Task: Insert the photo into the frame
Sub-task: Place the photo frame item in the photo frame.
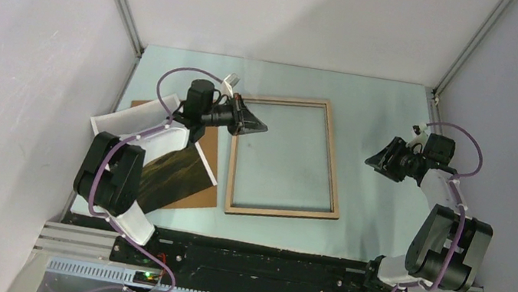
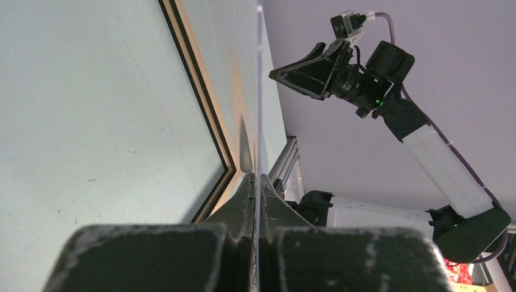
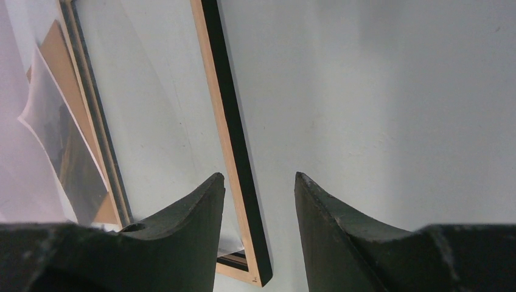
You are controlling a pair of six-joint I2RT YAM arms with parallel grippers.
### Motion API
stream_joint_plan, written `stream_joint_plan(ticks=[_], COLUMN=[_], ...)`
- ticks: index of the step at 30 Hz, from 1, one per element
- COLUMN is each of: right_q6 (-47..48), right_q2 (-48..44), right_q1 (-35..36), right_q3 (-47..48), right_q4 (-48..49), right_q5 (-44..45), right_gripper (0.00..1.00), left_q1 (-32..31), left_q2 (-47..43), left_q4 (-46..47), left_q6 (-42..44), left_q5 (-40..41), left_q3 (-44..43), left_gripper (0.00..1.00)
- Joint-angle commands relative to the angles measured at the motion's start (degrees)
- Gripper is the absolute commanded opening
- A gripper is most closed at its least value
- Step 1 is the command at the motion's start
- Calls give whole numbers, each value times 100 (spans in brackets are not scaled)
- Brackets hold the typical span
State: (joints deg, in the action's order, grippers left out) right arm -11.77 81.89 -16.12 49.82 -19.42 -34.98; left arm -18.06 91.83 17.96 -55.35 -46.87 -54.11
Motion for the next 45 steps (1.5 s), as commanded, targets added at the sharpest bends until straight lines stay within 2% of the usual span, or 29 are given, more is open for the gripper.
stream_joint_plan(ticks=[1,20,45], right_q6=[103,91,94], right_q2=[26,37,41], right_q1=[-38,-111,-155], right_q3=[26,26,23], right_q4=[50,27,0], right_q5=[-85,-127,-132], right_gripper=[50,50,50], left_q1=[-56,-69,-139], left_q2=[-305,-530,-609], left_q4=[46,-428,-451], left_q6=[233,674,512], left_q5=[-120,-49,24], left_q3=[-87,-72,-23], left_gripper=[0,0,0])
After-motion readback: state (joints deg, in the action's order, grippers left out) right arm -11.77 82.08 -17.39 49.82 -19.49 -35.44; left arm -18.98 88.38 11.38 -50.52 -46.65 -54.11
